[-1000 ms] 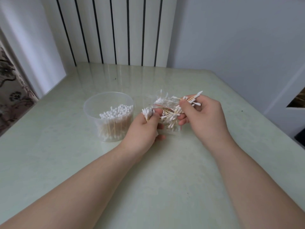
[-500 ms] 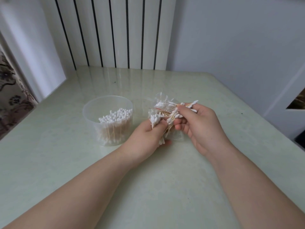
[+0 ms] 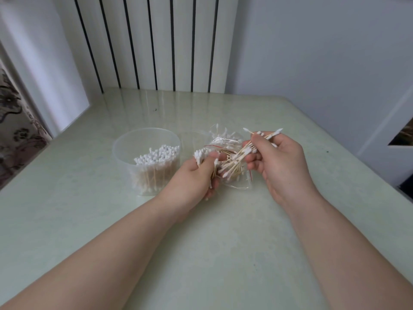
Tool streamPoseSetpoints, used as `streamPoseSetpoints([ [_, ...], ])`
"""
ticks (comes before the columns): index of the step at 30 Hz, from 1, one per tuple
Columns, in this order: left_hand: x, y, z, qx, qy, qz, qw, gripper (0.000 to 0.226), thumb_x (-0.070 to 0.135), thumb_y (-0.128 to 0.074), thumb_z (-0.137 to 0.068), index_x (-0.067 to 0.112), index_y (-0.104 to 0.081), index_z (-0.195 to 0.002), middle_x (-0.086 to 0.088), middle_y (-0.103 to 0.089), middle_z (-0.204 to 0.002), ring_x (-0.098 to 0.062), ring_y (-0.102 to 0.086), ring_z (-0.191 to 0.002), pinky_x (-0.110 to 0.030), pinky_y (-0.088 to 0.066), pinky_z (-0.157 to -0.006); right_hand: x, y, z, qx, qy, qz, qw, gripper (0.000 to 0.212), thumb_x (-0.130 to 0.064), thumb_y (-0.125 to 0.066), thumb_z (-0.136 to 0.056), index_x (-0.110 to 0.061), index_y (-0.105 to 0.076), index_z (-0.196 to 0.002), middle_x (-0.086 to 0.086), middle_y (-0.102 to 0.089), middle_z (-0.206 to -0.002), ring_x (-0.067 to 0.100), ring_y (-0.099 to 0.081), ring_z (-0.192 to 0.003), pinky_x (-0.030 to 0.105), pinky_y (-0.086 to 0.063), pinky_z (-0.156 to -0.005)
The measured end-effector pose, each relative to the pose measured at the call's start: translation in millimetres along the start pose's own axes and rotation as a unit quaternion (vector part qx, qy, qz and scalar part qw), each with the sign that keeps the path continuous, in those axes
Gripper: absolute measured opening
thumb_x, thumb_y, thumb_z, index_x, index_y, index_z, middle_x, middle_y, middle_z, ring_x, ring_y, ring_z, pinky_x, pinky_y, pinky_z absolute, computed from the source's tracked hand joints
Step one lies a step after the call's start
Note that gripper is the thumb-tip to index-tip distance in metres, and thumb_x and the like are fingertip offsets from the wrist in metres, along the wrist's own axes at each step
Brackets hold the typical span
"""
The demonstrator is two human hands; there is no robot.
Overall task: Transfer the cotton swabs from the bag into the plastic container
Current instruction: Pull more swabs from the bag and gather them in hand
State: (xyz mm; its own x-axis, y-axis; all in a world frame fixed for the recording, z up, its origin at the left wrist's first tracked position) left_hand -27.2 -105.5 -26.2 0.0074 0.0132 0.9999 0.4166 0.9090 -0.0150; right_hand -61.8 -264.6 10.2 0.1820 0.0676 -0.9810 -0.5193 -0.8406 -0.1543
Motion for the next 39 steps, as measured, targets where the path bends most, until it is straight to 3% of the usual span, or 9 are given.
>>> streamPoseSetpoints([
  [2, -2, 1, -1, -0.009, -0.011, 0.001, 1.000, 0.059, 0.069, -0.055, -0.085, 0.016, -0.073, -0.103, -0.007, -0.052, -0.070, -0.020, -0.045, -0.058, -0.029, -0.036, -0.053, -1, 2, -1, 0.007, 0.009, 0.002, 1.000, 0.010, -0.009, -0.063, -0.096, 0.001, -0.064, -0.097, 0.025, -0.069, -0.092, 0.016, -0.059, -0.052, 0.026, -0.048, -0.047],
  [5, 0, 3, 1, -0.033, -0.033, -0.006, 0.999, 0.087, 0.077, -0.060, -0.069, 0.000, -0.067, -0.110, -0.012, -0.051, -0.077, -0.021, -0.044, -0.061, -0.031, -0.036, -0.056, -1, 2, -1, 0.016, 0.020, 0.010, 1.000, 0.010, -0.010, -0.062, -0.096, 0.000, -0.065, -0.097, 0.020, -0.070, -0.087, 0.016, -0.059, -0.052, 0.026, -0.049, -0.048],
  [8, 3, 4, 3, -0.076, -0.046, -0.017, 0.996, 0.032, 0.056, -0.071, -0.078, 0.028, -0.072, -0.093, -0.005, -0.057, -0.081, -0.011, -0.045, -0.057, -0.025, -0.037, -0.054, -2, 3, -2, 0.028, 0.034, 0.019, 0.999, 0.006, -0.008, -0.061, -0.095, -0.004, -0.065, -0.094, 0.013, -0.071, -0.080, 0.015, -0.059, -0.052, 0.025, -0.049, -0.048],
  [11, 0, 4, 2, -0.040, -0.018, -0.005, 0.999, 0.007, 0.019, -0.070, -0.094, 0.016, -0.068, -0.100, 0.003, -0.055, -0.069, -0.012, -0.044, -0.055, -0.021, -0.037, -0.049, -3, 3, -1, 0.026, 0.043, 0.028, 0.998, 0.006, -0.007, -0.061, -0.095, -0.006, -0.065, -0.091, 0.010, -0.071, -0.077, 0.016, -0.059, -0.053, 0.025, -0.049, -0.048],
  [14, 0, 1, 3, 0.013, 0.000, -0.004, 1.000, 0.019, 0.015, -0.052, -0.105, 0.013, -0.071, -0.102, 0.003, -0.060, -0.066, -0.011, -0.049, -0.050, -0.020, -0.038, -0.047, -3, 2, 1, 0.020, 0.056, 0.042, 0.997, 0.007, -0.007, -0.061, -0.094, -0.007, -0.065, -0.089, 0.008, -0.070, -0.075, 0.018, -0.059, -0.053, 0.026, -0.049, -0.048],
  [21, 3, -1, 5, 0.006, 0.005, 0.023, 1.000, 0.021, 0.003, -0.047, -0.104, 0.013, -0.064, -0.111, -0.008, -0.075, -0.078, -0.018, -0.066, -0.064, -0.035, -0.055, -0.074, -5, 3, 2, 0.020, 0.071, 0.053, 0.996, 0.006, -0.007, -0.061, -0.094, -0.007, -0.066, -0.090, 0.008, -0.071, -0.075, 0.019, -0.060, -0.055, 0.027, -0.049, -0.048],
  [29, 11, 3, 9, 0.003, 0.007, 0.055, 0.998, 0.021, 0.011, -0.045, -0.108, 0.018, -0.065, -0.108, 0.002, -0.078, -0.090, -0.008, -0.070, -0.073, -0.022, -0.050, -0.058, -9, 4, 2, 0.031, 0.072, 0.030, 0.996, 0.008, -0.009, -0.061, -0.095, -0.002, -0.065, -0.093, 0.010, -0.070, -0.075, 0.018, -0.059, -0.053, 0.027, -0.048, -0.048],
  [36, 11, -1, 12, 0.016, -0.076, -0.035, 0.996, 0.021, 0.019, -0.044, -0.109, 0.026, -0.063, -0.115, 0.008, -0.079, -0.100, 0.001, -0.065, -0.074, -0.018, -0.045, -0.067, -11, 7, 2, 0.037, 0.081, 0.031, 0.996, 0.009, -0.008, -0.061, -0.095, 0.000, -0.065, -0.096, 0.009, -0.070, -0.074, 0.018, -0.058, -0.053, 0.027, -0.047, -0.048],
  [39, 12, 0, 12, 0.043, -0.119, -0.028, 0.992, 0.022, 0.017, -0.043, -0.109, 0.028, -0.062, -0.111, 0.009, -0.079, -0.093, -0.001, -0.071, -0.086, -0.019, -0.053, -0.076, -9, 5, 3, 0.029, 0.084, 0.050, 0.995, 0.008, -0.007, -0.060, -0.095, -0.001, -0.065, -0.097, 0.007, -0.070, -0.073, 0.018, -0.059, -0.052, 0.026, -0.047, -0.047],
])
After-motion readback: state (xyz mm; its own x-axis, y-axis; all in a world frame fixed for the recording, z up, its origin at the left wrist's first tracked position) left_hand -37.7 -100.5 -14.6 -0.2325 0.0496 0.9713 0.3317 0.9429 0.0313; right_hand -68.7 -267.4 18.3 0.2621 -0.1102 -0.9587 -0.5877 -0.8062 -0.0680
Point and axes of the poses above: each hand's wrist, its own z-axis away from the middle knuckle, its own y-axis out of the back of the hand, x = y × z, the point moved 1 cm from there along -z, towards the middle knuckle
